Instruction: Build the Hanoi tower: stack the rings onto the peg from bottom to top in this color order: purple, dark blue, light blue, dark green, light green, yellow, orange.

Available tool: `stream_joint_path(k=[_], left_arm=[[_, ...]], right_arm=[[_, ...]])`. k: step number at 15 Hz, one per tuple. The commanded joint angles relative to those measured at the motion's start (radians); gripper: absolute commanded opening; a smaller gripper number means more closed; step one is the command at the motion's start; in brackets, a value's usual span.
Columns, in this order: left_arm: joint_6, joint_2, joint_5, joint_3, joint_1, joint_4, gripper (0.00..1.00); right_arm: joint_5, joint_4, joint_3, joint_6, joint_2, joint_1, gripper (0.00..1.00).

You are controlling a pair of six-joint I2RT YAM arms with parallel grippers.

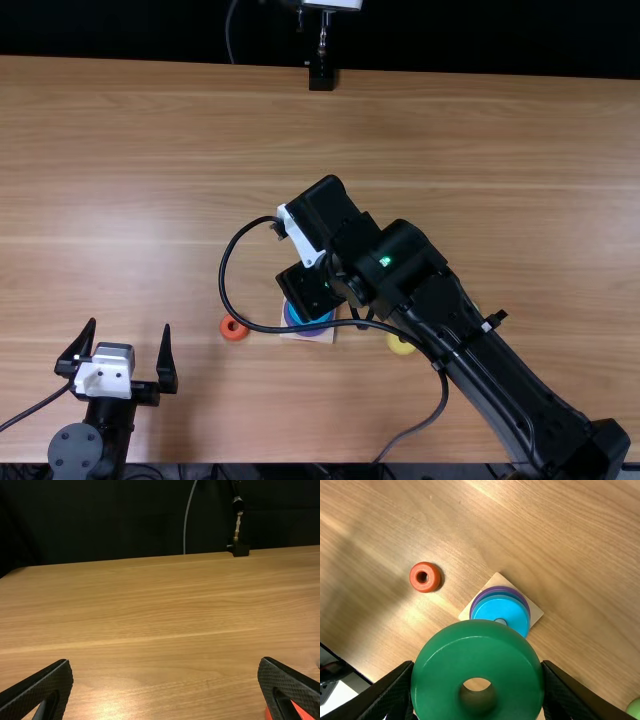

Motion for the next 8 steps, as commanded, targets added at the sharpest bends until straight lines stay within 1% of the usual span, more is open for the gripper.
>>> stream_joint_path(k=[1,8], left_arm=[[0.007,-0.012,0.003,-0.051,0.004,-0.019,1.00],[0.007,-0.012,0.003,-0.051,0.004,-0.019,1.00]], right_arm=[[-0.001,-0.001,-0.021,0.000,-0.008,-0.004,0.00],[0.004,-0.001,-0.020,-0.007,-0.008,-0.005,0.00]])
